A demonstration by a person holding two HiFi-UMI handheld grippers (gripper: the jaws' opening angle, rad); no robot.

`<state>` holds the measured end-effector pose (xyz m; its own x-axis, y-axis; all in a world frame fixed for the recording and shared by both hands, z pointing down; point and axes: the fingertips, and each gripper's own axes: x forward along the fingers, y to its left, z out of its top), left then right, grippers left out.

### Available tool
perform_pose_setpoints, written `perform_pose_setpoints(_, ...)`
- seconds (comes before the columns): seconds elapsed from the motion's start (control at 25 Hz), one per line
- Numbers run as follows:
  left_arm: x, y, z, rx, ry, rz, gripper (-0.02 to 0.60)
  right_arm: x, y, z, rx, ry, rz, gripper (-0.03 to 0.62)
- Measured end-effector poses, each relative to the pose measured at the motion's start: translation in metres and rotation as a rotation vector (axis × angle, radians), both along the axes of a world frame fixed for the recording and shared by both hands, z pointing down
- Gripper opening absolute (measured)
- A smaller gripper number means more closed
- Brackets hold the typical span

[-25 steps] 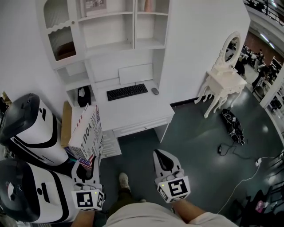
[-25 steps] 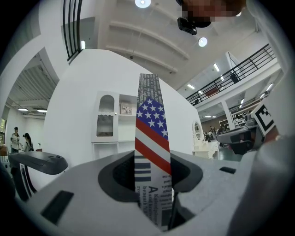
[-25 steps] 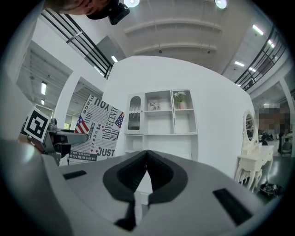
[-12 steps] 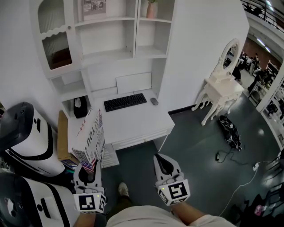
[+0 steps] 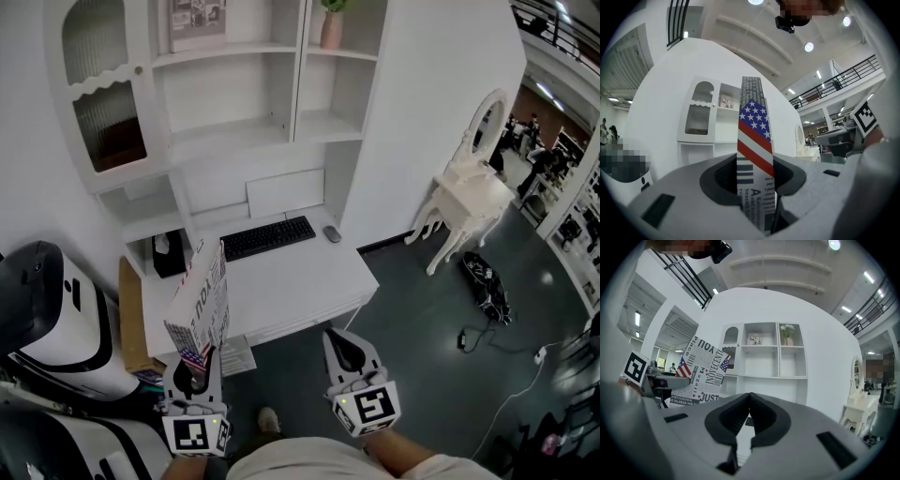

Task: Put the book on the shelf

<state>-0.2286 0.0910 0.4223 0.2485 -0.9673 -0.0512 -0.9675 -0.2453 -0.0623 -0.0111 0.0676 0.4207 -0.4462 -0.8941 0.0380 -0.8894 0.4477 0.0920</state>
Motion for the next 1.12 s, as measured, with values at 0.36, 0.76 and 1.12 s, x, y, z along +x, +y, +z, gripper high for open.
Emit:
perform_pose_setpoints(0.36,-0.026,-0.058,-0.001,-0.006,0.001,0.048,0.152,-0.026,-0.053,-0.01,0.018,0.001,0.047,0.004)
perform_pose_setpoints(0.76,-0.029,-0.103,-0.006,0.007,-0.008,0.074,0.152,-0.029,-0.089,-0.008,0.01,-0.006,0.071,0.005)
perform_pose_setpoints(1.12,-0.02,-0.147,-0.013,0.019,-0.033,0.063,0.152,-0.028,-0.134,-0.01,0.026,-0.015,0.042,0.004)
